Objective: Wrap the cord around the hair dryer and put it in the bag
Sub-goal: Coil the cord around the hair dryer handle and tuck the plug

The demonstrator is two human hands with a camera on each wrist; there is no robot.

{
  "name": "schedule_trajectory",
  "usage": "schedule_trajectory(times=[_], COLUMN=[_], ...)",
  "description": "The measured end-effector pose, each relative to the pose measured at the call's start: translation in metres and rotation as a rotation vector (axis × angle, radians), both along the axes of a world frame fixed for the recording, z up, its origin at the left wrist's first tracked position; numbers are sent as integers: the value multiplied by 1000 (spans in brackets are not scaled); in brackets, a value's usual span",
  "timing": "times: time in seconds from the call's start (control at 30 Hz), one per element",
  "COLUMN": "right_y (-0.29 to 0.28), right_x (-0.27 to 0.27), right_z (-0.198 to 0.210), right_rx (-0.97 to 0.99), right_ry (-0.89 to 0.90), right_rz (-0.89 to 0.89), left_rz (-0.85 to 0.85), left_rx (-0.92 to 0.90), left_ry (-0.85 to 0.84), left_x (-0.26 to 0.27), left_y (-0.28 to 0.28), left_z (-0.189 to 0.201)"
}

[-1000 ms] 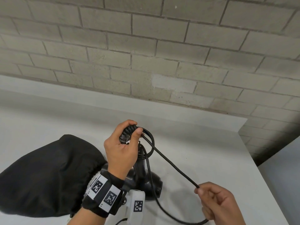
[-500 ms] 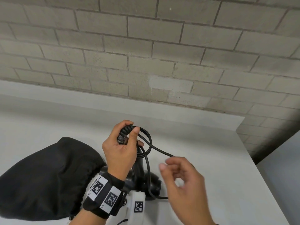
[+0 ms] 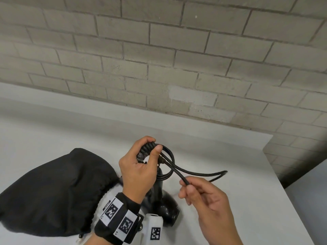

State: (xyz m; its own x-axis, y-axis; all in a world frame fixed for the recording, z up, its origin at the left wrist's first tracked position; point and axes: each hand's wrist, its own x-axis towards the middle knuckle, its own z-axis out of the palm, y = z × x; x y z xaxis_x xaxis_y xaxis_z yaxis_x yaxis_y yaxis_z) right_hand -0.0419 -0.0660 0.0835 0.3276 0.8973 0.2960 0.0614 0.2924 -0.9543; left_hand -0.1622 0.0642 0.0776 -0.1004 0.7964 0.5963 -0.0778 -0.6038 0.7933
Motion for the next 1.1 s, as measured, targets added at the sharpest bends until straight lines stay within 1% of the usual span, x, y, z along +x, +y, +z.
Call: schedule_trajectory(times=[0.17,0.27,0.3,0.37,0.47,0.5,0.57,0.63,0.7,0.77,0.87,0.93,1.0,1.1], right_y=[-12,-24,-29,-35,-37,-36,-31,-23,-11,5,28,40,45,50], right_x=[19,33,38,47,53,52,45,36,26,20,18,20,24,27], right_z=[-13,-15,-15,-17,-27,-29,-28,-23,-13,-5,-1,4,13,36], right_rx=[47,58,47,-11,-111,-101,9,139,183,130,18,11,93,245], right_ry=[109,162,142,26,-256,-361,-571,-691,-747,-812,-977,-1010,-984,-974], right_rz=[-84,-129,-138,-182,-295,-347,-437,-475,-448,-364,-223,-124,-76,-76], left_rz=[-9,-32,-34,-31,-24,-24,-22,-20,-24,-24,-11,-4,-6,-28], left_rx=[-124,-127,-127,-124,-118,-119,-121,-118,-119,-119,-117,-97,-81,-49], left_ry=[-104,-97,-95,-87,-69,-64,-63,-57,-48,-36,-32,-19,-17,-17], left_x=[-3,-4,-4,-4,-4,-4,-3,-3,-3,-3,-4,-5,-6,-8], left_y=[7,7,7,7,9,9,8,8,6,5,4,4,4,3], left_z=[-1,0,0,0,-2,-2,-1,-1,0,0,1,1,1,3])
